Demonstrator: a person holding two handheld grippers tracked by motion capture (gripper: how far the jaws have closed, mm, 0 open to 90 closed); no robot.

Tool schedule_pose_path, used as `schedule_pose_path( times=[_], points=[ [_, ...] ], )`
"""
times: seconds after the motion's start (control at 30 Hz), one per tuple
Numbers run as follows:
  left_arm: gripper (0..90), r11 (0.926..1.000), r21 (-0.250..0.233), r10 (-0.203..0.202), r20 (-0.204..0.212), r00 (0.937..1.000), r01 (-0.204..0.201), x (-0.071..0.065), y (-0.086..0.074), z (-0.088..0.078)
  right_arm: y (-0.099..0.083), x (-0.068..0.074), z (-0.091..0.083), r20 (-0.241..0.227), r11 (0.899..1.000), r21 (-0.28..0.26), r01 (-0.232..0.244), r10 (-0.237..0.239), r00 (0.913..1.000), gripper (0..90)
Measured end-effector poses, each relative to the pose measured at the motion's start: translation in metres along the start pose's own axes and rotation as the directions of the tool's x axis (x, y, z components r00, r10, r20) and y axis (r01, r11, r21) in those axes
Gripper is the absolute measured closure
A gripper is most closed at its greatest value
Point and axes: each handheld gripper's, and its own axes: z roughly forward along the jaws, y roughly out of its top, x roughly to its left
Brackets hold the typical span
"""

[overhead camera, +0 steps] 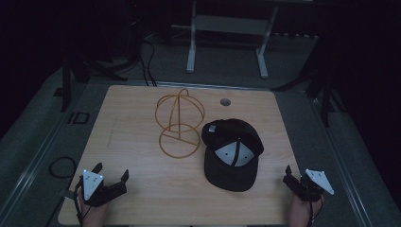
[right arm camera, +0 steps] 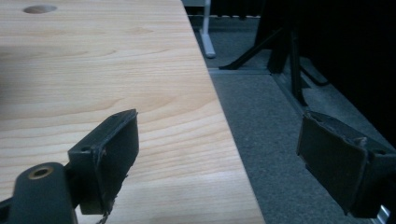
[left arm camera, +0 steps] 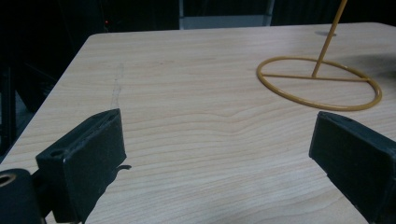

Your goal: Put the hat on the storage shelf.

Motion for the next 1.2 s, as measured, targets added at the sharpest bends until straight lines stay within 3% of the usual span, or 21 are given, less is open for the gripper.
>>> schedule_pose_path(
  times=[0.13, 0.2, 0.33, 0.4, 0.5, 0.63, 0.7, 0.77, 0.83, 0.87, 0.93, 0.97, 1.2],
  points=[
    [3.8, 0.9994, -0.021, -0.027, -0.005, 0.9996, 0.027, 0.001, 0.001, 0.000, 0.000, 0.000, 0.000, -0.004, 1.000, -0.002, -0.002, 0.002, 1.0000, 12.9],
    [3.8, 0.9989, -0.028, -0.036, 0.019, 0.9992, 0.037, 0.001, 0.001, 0.000, 0.003, -0.001, 0.000, -0.012, 1.000, 0.012, -0.003, 0.003, 0.9999, 12.8],
    [3.8, 0.9977, -0.062, 0.029, 0.033, 0.9990, -0.027, -0.003, 0.002, -0.002, 0.013, -0.002, -0.005, -0.052, 1.000, 0.006, 0.012, -0.011, 0.9986, 12.9],
    [3.8, 0.9971, -0.070, 0.033, 0.046, 0.9984, -0.030, -0.006, 0.003, -0.004, 0.023, -0.004, -0.011, -0.081, 1.000, -0.003, -0.006, 0.006, 0.9967, 13.1],
    [3.8, 0.9981, -0.062, 0.009, 0.070, 0.9975, -0.004, -0.008, 0.005, -0.007, 0.039, -0.004, -0.019, -0.125, 1.000, 0.018, -0.010, 0.012, 0.9920, 12.9],
    [3.2, 0.9984, -0.056, -0.001, 0.065, 0.9979, 0.004, -0.011, 0.009, -0.011, 0.059, 0.004, -0.028, -0.218, 0.998, 0.043, 0.043, -0.033, 0.9753, 12.9],
    [3.2, 0.9992, -0.038, -0.004, 0.071, 0.9975, 0.007, -0.012, 0.010, -0.012, 0.068, 0.007, -0.030, -0.283, 0.997, 0.050, 0.058, -0.041, 0.9582, 12.6],
    [3.2, 0.9997, -0.019, -0.013, 0.073, 0.9973, 0.015, -0.013, 0.011, -0.012, 0.078, 0.014, -0.032, -0.286, 0.996, 0.039, 0.081, -0.067, 0.9560, 12.3],
    [3.3, 0.9999, 0.013, -0.009, 0.082, 0.9966, 0.008, -0.014, 0.012, -0.012, 0.087, 0.019, -0.035, -0.305, 0.996, 0.007, 0.094, -0.087, 0.9484, 10.5],
    [3.2, 0.9998, 0.020, -0.004, 0.077, 0.9970, 0.003, -0.016, 0.012, -0.012, 0.092, 0.022, -0.037, -0.330, 0.996, -0.016, 0.092, -0.092, 0.9393, 10.5],
    [3.0, 0.9996, 0.024, 0.012, 0.073, 0.9973, -0.014, -0.017, 0.012, -0.013, 0.101, 0.030, -0.041, -0.334, 0.992, -0.057, 0.112, -0.124, 0.9345, 10.5],
    [3.0, 0.9996, 0.024, 0.015, 0.084, 0.9964, -0.017, -0.018, 0.013, -0.013, 0.105, 0.033, -0.042, -0.350, 0.990, -0.067, 0.120, -0.136, 0.9266, 10.5],
    [3.0, 0.9989, 0.020, 0.040, 0.089, 0.9952, -0.042, -0.022, 0.012, -0.014, 0.129, 0.060, -0.036, -0.416, 0.987, -0.079, 0.139, -0.160, 0.8954, 14.6]
  ],
)
